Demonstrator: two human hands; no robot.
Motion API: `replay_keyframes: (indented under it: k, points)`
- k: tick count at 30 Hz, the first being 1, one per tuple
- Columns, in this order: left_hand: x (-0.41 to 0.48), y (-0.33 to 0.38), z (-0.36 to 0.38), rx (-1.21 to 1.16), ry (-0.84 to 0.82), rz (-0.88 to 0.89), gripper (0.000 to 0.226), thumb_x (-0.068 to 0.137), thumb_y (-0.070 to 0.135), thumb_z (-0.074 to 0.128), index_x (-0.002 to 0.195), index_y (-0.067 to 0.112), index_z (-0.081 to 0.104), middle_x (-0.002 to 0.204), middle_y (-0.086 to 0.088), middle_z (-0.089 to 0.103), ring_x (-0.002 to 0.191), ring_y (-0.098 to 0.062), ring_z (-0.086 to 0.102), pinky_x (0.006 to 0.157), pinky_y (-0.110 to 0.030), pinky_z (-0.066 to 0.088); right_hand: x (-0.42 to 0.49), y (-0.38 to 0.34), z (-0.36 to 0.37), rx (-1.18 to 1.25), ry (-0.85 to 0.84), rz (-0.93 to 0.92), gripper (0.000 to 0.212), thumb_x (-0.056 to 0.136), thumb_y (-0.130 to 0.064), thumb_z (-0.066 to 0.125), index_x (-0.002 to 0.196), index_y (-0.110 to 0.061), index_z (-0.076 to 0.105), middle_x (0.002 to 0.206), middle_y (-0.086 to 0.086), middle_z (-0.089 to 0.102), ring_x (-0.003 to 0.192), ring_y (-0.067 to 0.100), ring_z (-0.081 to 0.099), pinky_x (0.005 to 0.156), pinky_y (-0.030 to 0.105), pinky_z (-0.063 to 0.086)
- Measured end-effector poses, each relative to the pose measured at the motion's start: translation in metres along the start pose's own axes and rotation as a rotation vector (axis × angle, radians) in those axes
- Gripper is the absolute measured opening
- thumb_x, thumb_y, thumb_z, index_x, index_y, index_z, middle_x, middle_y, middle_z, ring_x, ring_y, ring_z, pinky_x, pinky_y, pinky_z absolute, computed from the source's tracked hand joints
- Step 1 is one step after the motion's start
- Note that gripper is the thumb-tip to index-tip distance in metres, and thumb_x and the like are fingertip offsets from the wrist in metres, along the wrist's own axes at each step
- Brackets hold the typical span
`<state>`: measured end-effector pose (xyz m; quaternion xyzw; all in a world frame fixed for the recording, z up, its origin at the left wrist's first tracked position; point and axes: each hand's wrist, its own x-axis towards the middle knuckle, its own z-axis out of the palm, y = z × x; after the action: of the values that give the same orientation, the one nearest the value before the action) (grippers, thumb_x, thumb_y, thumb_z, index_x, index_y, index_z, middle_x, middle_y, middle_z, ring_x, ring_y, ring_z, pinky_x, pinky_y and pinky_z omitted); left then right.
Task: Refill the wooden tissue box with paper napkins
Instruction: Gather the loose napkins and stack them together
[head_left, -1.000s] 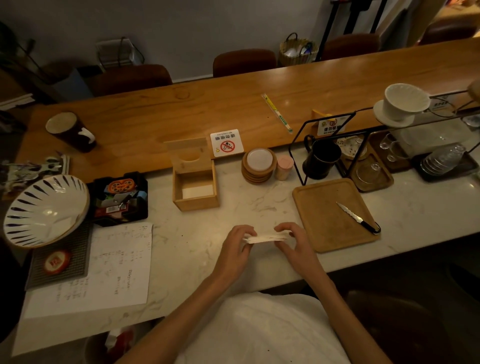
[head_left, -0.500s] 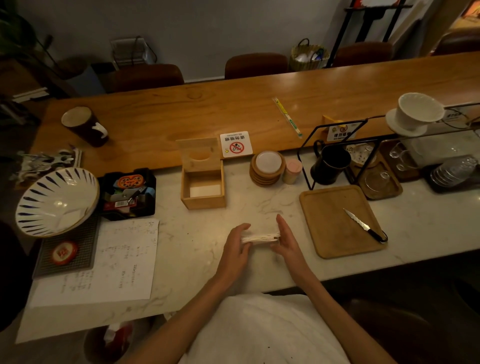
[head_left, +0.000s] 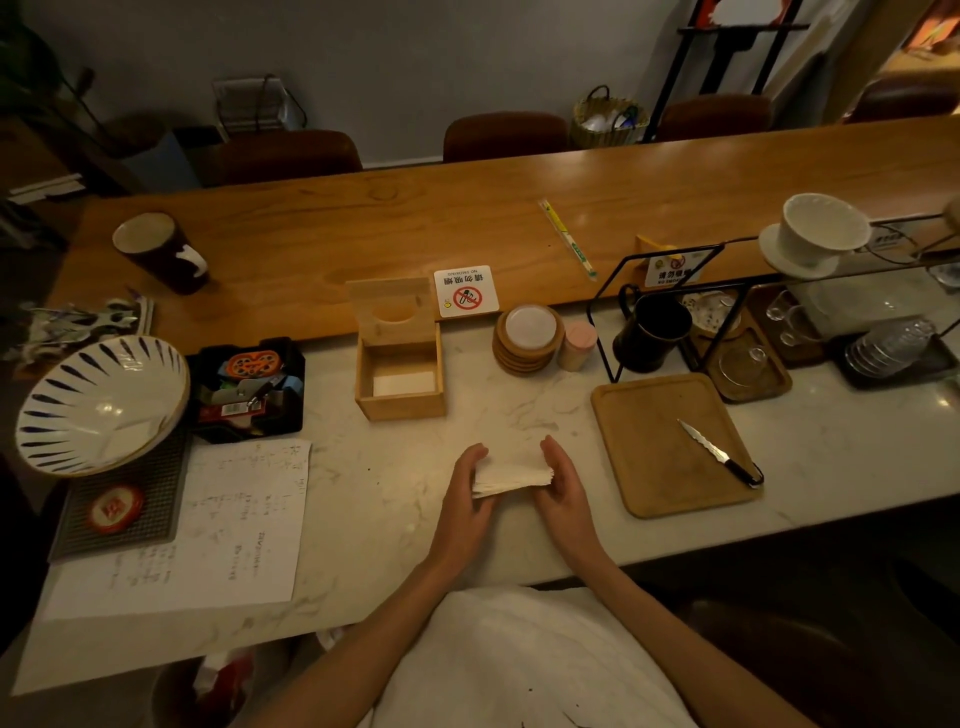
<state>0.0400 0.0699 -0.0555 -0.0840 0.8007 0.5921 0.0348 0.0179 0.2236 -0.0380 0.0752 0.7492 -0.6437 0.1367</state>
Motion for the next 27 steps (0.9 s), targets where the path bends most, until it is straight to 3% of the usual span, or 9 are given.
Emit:
replay_keyframes:
  k: [3,7,10,14,16,18,20,23,27]
  points:
    - [-0.001,-0.002,-0.001,-0.034,0.007,-0.041,0.059,0.094,0.015,0.061,0.146,0.018,0.035,0.146,0.017,0.038,0.136,-0.002,0.037,0.111,-0.011,0.031,0.0,0.001,0.001,-0.01,-0.02,0.007,0.063,0.096,-0.005,0.054,0.151,-0.015,0.025,0.156,-0.003,0.03,0.142,0.007,0.03,0.104,0.004,0.032]
    - [0.001,0.003,0.001,-0.042,-0.031,-0.042,0.059,0.097,0.015,0.055,0.15,0.019,0.029,0.154,0.004,0.035,0.141,-0.008,0.033,0.116,-0.024,0.029,-0.003,-0.002,0.003,-0.077,-0.105,-0.038,0.072,0.097,-0.007,0.054,0.153,-0.016,0.01,0.148,-0.025,0.019,0.125,-0.03,0.025,0.099,-0.003,0.027]
    - [0.0,-0.001,0.002,-0.037,-0.067,-0.042,0.066,0.099,0.016,0.052,0.154,0.017,0.016,0.16,0.003,0.022,0.146,-0.007,0.022,0.12,-0.028,0.023,-0.003,-0.001,0.004,-0.062,-0.103,-0.037,0.078,0.097,-0.007,0.052,0.154,-0.018,0.001,0.148,-0.026,0.013,0.119,-0.036,0.022,0.098,-0.005,0.025]
    - [0.0,0.003,0.007,-0.025,-0.078,-0.021,0.066,0.1,0.012,0.048,0.154,0.017,0.012,0.16,0.008,0.017,0.146,-0.002,0.017,0.119,-0.02,0.018,-0.003,-0.004,0.005,-0.057,-0.101,-0.048,0.074,0.097,-0.001,0.05,0.153,-0.018,0.004,0.143,-0.03,0.017,0.119,-0.034,0.027,0.094,-0.006,0.028]
    - [0.003,0.004,0.007,-0.002,-0.029,-0.014,0.057,0.099,0.01,0.048,0.151,0.017,0.025,0.155,0.009,0.028,0.142,-0.002,0.026,0.114,-0.01,0.022,-0.003,-0.004,0.003,-0.062,-0.036,-0.049,0.065,0.097,-0.001,0.05,0.152,-0.015,0.017,0.149,-0.02,0.025,0.129,-0.019,0.03,0.097,-0.003,0.03]
    - [0.005,0.0,0.003,0.023,0.037,0.001,0.041,0.097,0.006,0.05,0.136,0.02,0.047,0.14,0.006,0.048,0.13,-0.006,0.044,0.11,-0.014,0.034,-0.002,0.002,-0.002,-0.085,0.042,-0.071,0.048,0.096,-0.004,0.053,0.141,-0.014,0.043,0.145,-0.004,0.045,0.127,-0.006,0.043,0.105,0.011,0.038]
    - [0.005,-0.004,-0.001,0.046,0.072,0.047,0.033,0.094,0.0,0.053,0.12,0.02,0.059,0.123,0.003,0.059,0.116,-0.002,0.054,0.106,-0.027,0.043,-0.002,0.009,-0.006,-0.099,0.082,-0.1,0.031,0.094,-0.004,0.057,0.122,-0.015,0.059,0.128,0.0,0.059,0.118,-0.009,0.05,0.108,0.028,0.042]
    - [0.006,-0.004,-0.006,0.067,0.098,0.077,0.029,0.093,0.0,0.055,0.113,0.02,0.064,0.115,0.004,0.062,0.11,0.005,0.055,0.099,-0.02,0.045,0.001,0.013,-0.009,-0.129,0.133,-0.129,0.021,0.092,-0.009,0.061,0.113,-0.014,0.063,0.12,-0.003,0.061,0.119,-0.005,0.05,0.107,0.035,0.044]
    - [0.011,-0.005,-0.009,0.094,0.122,0.09,0.027,0.091,0.0,0.058,0.11,0.019,0.064,0.113,0.001,0.063,0.107,0.009,0.055,0.095,-0.009,0.042,0.004,0.01,-0.011,-0.185,0.129,-0.194,0.021,0.09,-0.009,0.064,0.107,-0.022,0.064,0.121,-0.007,0.057,0.126,0.003,0.045,0.109,0.032,0.039]
